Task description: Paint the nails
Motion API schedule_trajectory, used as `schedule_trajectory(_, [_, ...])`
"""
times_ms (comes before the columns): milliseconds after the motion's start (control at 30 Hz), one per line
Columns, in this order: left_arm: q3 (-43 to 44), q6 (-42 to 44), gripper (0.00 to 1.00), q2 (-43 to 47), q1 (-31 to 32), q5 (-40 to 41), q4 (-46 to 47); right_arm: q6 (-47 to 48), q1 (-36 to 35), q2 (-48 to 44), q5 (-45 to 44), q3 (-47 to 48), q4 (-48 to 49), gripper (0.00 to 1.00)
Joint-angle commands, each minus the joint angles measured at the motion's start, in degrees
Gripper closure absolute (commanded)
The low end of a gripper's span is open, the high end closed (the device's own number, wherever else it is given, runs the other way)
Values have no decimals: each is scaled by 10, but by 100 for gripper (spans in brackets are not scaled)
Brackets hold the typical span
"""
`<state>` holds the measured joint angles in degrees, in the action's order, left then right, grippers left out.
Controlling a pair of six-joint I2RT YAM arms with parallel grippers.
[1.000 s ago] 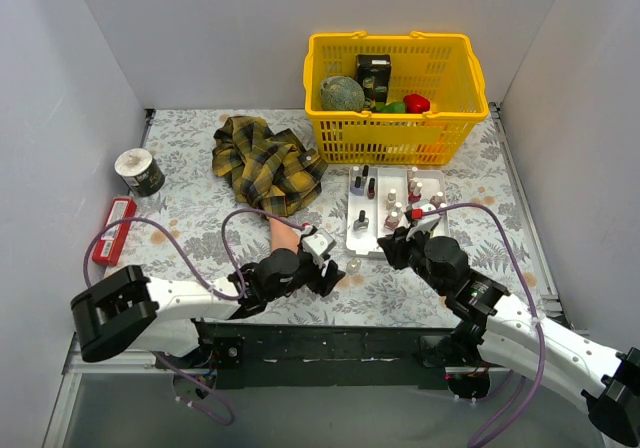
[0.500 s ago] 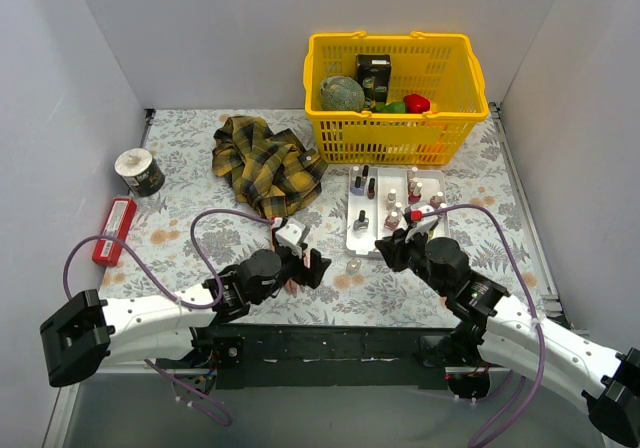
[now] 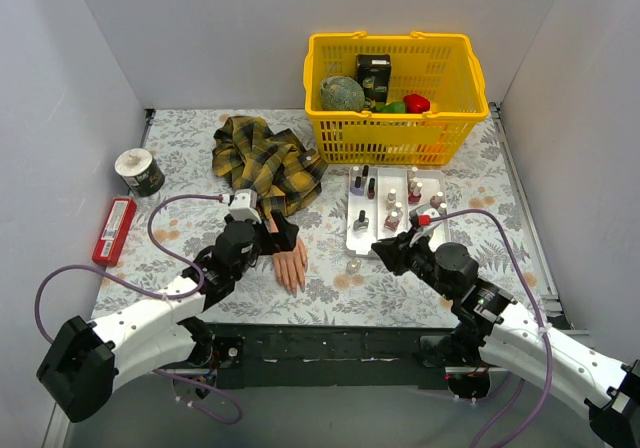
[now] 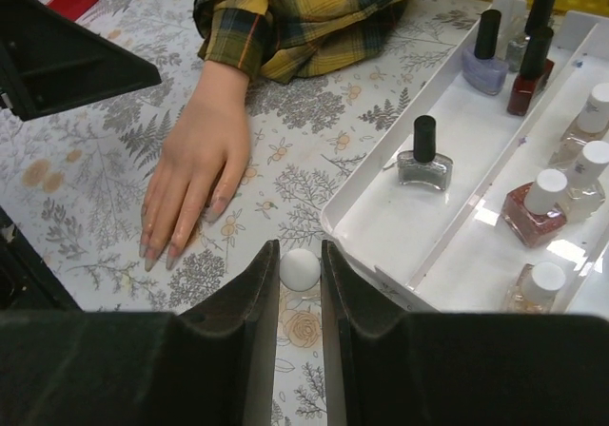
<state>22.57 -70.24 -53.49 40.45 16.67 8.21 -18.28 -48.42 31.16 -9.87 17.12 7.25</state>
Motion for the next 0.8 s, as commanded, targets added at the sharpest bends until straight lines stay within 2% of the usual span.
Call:
schedule_trajectory(0, [8,-60,2,12,-47,-46,-30,-13,0,0,58,12,29,99])
schedule_trajectory(33, [0,-83,2,14,-84,-98,-17,-13,0,0,64,12,31,99])
schedule_trajectory(167, [-65,-146,2,12,-158,-197,54,-16,0,-4,75,10,30,99])
schedule_trajectory(400, [-133,-205,2,-68,-162,-195,225,-15,0,-14,94,11,34,99])
schedule_trajectory(533, [-130,-195,2,-98,-163,-148,211,-10,0,-7,108,12,32,99])
schedule_trajectory(633, [-142,-188,2,-117,-164,-161,261,-5,0,6,111,14,34,99])
schedule_trajectory(767, [-115,-171,2,-163,-165,-166,279,-1,0,31,114,19,44,99])
